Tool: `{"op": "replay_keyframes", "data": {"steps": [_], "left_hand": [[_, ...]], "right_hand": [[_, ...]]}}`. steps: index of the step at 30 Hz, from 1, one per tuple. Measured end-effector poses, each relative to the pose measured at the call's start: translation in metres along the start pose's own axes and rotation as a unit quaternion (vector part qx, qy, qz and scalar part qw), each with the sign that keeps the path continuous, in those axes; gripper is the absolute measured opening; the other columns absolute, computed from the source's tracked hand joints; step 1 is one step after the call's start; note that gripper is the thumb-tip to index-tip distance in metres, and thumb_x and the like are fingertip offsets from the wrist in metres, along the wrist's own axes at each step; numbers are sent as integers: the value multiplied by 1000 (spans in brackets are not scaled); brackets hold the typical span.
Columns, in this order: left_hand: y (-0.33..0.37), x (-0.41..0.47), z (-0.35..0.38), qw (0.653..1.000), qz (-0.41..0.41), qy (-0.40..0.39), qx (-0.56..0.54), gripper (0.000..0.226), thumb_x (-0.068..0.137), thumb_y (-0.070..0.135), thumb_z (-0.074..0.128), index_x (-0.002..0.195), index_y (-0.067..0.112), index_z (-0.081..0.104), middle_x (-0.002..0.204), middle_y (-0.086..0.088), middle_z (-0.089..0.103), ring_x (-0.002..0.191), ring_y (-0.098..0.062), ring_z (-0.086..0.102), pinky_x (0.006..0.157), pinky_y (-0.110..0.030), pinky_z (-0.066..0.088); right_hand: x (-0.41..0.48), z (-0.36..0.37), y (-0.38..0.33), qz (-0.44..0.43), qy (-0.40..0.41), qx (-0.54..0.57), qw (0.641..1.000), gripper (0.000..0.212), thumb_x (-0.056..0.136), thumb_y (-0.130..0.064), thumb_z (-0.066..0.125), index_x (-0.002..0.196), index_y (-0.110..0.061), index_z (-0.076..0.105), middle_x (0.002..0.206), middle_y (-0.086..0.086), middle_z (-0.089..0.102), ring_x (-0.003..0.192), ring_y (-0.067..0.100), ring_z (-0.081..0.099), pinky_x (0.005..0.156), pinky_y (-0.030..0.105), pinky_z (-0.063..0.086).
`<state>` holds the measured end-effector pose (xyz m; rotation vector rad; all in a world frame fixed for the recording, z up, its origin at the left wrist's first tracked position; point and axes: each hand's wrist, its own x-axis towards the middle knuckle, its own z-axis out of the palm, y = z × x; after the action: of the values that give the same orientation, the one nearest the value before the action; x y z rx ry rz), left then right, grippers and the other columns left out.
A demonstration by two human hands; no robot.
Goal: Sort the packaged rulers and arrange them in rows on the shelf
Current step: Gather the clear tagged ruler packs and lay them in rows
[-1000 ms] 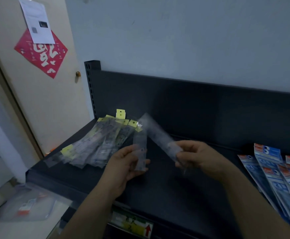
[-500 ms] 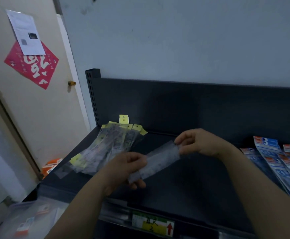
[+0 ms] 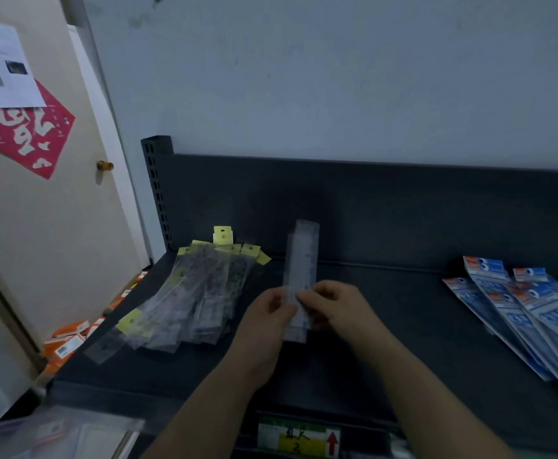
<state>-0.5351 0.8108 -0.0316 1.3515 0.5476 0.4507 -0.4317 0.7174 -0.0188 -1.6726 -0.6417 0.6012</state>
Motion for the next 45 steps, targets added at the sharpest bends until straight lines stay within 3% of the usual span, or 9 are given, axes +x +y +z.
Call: {"op": "replay_keyframes", "data": {"steps": [10,14,19,25,29,36,39,42,45], "left_hand": [[18,-2,-19,976,-3,-35,-217,27,100,16,45,123,7,55,118,-13,66,110,-30,62,92,-49,52],[32,-10,-42,965,34,7,-262,24,101,11,38,120,12,54,111,-12,70,107,-28,64,90,-49,52],[48,-27,-103,950,83,108,-283,22,99,4,39,119,8,50,102,-18,64,83,-28,64,73,-42,58],[48,-44,-154,959,57,172,-217,24,98,-4,37,99,11,55,98,-21,65,81,-34,64,67,-41,58],[51,-39,-172,974,50,185,-119,13,96,-6,43,93,-2,55,90,-21,56,72,-22,56,58,-22,54],[56,-16,-165,993,-25,113,23,27,91,-11,42,78,7,57,82,-15,54,73,-24,54,65,-31,44],[54,-7,-163,996,-47,71,3,30,89,-14,37,74,9,49,72,-13,46,61,-21,47,57,-31,36],[49,-3,-158,996,-60,64,-33,23,93,-9,43,79,4,55,71,-15,61,63,-24,59,64,-36,52],[43,0,-156,991,-75,63,-86,22,96,-7,38,82,7,49,55,-5,56,49,-18,55,45,-27,48]], "right_hand": [[-13,15,-13,-8,-162,72,984,25,83,-2,66,108,-4,67,107,11,71,95,22,68,86,32,55],[-5,40,-21,-18,-166,76,983,21,86,-5,64,106,-2,68,99,12,72,88,20,67,80,26,56],[28,72,-33,-148,-96,-159,971,25,93,-15,58,118,-19,64,111,-5,66,98,3,60,84,16,47],[59,125,-41,-178,-182,-284,924,39,99,-19,46,138,-23,49,145,-2,45,130,11,42,102,18,32],[55,133,-40,-214,-223,-370,876,31,100,-16,43,126,-13,61,141,-4,49,125,7,43,92,7,25],[46,118,-29,-184,-93,-299,932,30,94,-26,57,123,-20,61,128,-9,55,115,4,48,90,16,36],[44,121,-22,-124,-14,-251,960,40,83,-37,69,117,-20,57,122,-1,54,107,13,52,85,25,43],[43,126,-13,-51,-13,-231,971,51,73,-43,76,109,-19,50,115,1,49,97,15,52,72,25,43],[42,124,-10,-26,1,-189,982,51,74,-37,78,109,-18,47,105,-3,50,88,10,52,66,23,42]]}}
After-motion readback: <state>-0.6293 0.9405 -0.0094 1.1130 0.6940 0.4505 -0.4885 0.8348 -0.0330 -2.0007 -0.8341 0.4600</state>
